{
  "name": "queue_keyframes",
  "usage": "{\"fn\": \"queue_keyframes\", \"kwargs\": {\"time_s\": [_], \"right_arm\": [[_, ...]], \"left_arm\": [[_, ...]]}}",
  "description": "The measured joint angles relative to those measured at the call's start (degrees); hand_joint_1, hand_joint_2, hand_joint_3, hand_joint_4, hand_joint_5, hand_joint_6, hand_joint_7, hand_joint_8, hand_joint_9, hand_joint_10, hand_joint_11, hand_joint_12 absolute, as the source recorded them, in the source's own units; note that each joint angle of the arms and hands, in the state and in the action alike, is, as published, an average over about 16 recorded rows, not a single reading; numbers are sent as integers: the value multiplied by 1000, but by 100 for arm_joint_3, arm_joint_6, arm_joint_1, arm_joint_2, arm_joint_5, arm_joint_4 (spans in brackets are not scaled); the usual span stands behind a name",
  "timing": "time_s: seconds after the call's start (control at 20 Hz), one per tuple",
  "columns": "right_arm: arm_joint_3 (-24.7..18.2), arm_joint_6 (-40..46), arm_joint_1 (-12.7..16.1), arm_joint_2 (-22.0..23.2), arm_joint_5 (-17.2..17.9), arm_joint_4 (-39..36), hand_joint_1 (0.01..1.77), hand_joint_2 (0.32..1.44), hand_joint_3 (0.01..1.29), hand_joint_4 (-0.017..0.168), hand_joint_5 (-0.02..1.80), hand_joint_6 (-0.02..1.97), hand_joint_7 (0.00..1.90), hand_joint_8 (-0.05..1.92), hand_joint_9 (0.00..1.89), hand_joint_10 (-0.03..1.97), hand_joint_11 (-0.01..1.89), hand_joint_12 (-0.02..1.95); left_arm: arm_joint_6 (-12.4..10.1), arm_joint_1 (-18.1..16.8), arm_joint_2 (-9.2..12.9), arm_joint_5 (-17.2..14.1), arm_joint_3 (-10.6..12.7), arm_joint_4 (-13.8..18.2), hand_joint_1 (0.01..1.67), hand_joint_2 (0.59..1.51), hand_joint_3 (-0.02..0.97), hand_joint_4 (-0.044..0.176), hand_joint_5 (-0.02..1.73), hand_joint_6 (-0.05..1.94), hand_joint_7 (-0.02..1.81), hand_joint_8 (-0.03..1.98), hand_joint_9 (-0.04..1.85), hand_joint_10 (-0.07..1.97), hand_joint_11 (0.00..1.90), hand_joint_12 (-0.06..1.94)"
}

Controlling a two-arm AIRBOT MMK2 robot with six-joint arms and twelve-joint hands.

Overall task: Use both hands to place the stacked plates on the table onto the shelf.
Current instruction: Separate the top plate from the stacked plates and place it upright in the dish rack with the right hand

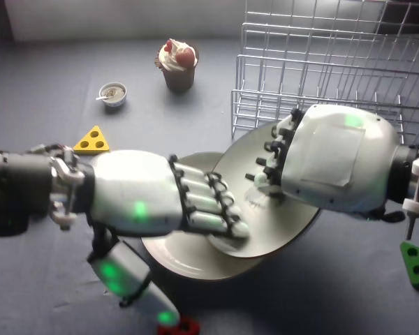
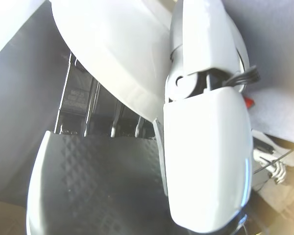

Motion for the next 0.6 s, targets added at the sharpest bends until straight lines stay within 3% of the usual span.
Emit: {"fn": "queue_keyframes", "kwargs": {"time_s": [0.4,0.6], "right_arm": [[-638,-2,189,306,-230,107,1465,880,14,-5,930,647,1139,277,1091,641,1003,1183],[-955,-13,403,514,-380,269,1465,883,14,-4,952,729,1169,322,1109,671,1017,1222]], "left_arm": [[-218,-153,334,-441,459,-334,17,955,-4,0,118,8,139,2,145,14,157,16],[-332,-201,534,-673,704,-354,17,955,-4,-1,118,9,139,1,143,15,147,17]]}}
